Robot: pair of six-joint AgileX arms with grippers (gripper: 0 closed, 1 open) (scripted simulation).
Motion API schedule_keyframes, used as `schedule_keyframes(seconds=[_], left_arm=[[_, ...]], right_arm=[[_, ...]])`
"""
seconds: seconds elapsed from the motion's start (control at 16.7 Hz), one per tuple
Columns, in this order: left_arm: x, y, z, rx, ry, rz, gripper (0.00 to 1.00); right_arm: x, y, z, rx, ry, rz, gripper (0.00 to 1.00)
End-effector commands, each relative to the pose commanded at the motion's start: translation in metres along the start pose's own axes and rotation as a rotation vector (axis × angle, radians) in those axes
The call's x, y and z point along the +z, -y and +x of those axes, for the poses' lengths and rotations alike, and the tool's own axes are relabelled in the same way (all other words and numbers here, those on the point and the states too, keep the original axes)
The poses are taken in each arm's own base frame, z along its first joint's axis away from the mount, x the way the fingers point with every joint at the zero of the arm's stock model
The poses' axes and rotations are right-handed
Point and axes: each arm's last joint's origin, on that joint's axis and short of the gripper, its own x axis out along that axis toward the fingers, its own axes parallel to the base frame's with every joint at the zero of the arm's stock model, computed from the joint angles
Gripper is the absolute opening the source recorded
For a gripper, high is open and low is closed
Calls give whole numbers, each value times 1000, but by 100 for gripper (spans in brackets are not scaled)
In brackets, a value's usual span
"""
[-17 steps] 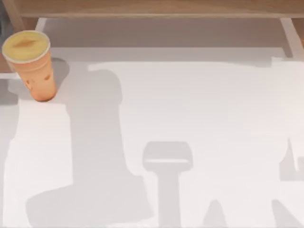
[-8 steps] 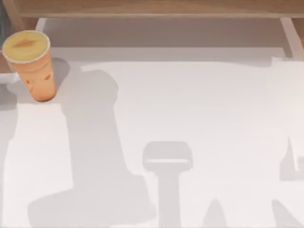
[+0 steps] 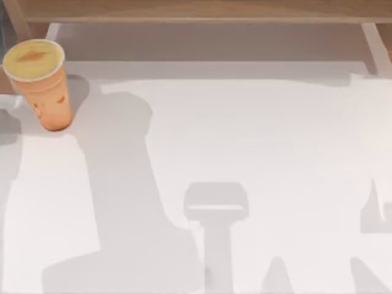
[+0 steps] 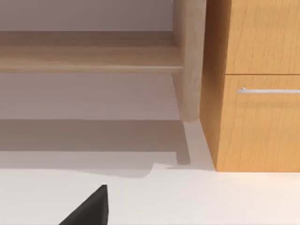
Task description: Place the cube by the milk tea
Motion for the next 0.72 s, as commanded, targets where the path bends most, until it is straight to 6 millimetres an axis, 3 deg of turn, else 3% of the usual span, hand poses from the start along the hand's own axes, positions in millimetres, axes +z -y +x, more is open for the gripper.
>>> schedule_keyframes(seconds=[0.42, 0.72], left_arm=[[6, 6, 1, 25, 59, 13, 0], [12, 11, 14, 22, 56, 26, 0]], right_arm=[[0, 0, 0, 0, 0, 0, 100], [0, 0, 0, 0, 0, 0, 100]])
